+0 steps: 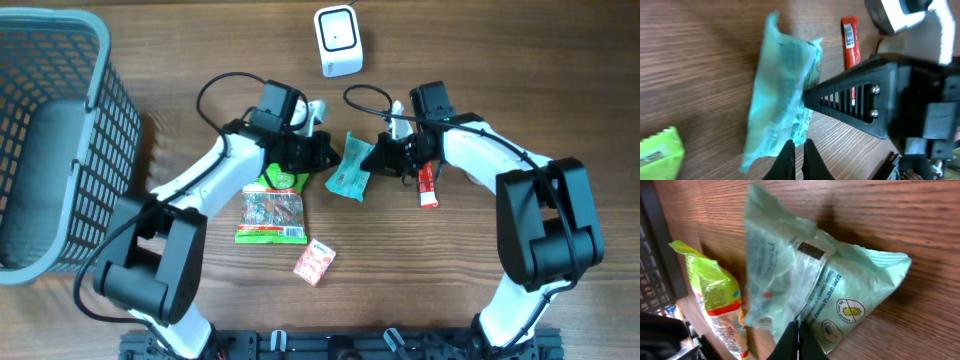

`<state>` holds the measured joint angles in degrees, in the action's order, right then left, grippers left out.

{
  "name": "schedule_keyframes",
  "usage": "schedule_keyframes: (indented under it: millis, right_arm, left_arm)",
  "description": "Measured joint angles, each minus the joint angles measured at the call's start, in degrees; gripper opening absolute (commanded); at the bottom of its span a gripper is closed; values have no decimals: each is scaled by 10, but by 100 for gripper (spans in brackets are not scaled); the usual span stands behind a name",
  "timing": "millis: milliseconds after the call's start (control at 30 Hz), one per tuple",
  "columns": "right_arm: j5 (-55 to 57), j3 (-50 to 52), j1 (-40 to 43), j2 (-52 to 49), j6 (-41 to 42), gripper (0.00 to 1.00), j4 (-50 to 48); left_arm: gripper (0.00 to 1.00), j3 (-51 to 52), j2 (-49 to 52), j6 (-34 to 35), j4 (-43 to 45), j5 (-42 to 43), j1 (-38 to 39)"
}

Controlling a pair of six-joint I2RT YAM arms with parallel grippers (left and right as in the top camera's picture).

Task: Scan the item barcode

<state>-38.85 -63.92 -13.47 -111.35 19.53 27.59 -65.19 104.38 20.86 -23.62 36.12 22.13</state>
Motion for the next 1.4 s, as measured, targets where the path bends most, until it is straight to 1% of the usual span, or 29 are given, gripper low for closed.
schedule_keyframes:
  millis: [200, 400, 533, 733, 1033, 1267, 1400]
  right_arm:
    - [2, 1, 0, 0, 0, 5, -14]
    - [-53, -3, 0, 0, 1, 4, -17]
    - [-70, -13, 0, 0, 9, 4, -31]
    - [-42, -15, 0, 0, 23, 4, -44]
    - [-17, 1, 0, -14, 39, 4, -97]
    - [-22, 1, 0, -26, 40, 4, -101]
    - [-22, 1, 0, -26, 38, 4, -99]
  left_arm:
    - [4, 0, 0, 0, 3, 16, -15]
    - [4, 0, 0, 0, 6, 20, -15]
    - [4, 0, 0, 0, 6, 19, -15]
    - [4, 0, 0, 0, 5, 20, -14]
    - [4, 0, 0, 0, 5, 19, -14]
    - [4, 0, 0, -1, -10, 21, -14]
    - [4, 0, 0, -2, -4, 44, -14]
